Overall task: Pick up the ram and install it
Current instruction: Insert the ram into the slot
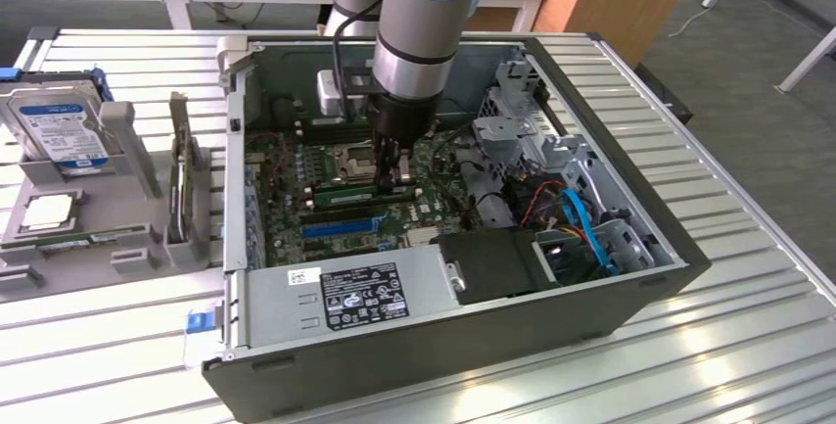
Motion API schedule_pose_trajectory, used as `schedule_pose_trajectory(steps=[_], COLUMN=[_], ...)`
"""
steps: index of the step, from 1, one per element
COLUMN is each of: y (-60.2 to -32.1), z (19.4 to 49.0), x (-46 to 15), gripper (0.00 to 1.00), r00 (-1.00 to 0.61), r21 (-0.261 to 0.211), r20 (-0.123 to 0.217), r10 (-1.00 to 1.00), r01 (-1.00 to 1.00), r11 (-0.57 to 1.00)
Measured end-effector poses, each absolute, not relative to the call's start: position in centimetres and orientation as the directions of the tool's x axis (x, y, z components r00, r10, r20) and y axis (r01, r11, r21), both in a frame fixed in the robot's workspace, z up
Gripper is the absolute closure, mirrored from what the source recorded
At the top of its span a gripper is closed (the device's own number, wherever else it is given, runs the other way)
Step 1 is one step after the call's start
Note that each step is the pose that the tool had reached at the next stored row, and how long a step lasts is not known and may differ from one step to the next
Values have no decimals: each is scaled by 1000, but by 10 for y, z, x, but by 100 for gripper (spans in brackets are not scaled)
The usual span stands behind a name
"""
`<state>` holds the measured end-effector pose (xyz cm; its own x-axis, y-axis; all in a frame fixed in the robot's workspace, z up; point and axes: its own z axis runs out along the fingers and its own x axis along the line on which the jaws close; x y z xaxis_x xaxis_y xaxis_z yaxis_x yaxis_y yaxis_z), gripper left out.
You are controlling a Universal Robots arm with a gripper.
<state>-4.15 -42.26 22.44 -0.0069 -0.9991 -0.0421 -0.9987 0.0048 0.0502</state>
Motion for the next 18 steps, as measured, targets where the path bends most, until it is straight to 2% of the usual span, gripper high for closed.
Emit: schedule_pose_trajectory(steps=[18], y=[-423], z=[251], x=[-41], gripper=[81], r00=[-7], r21=[50], r20=[-42], r10=[-999], r01=[-999], r11=[5])
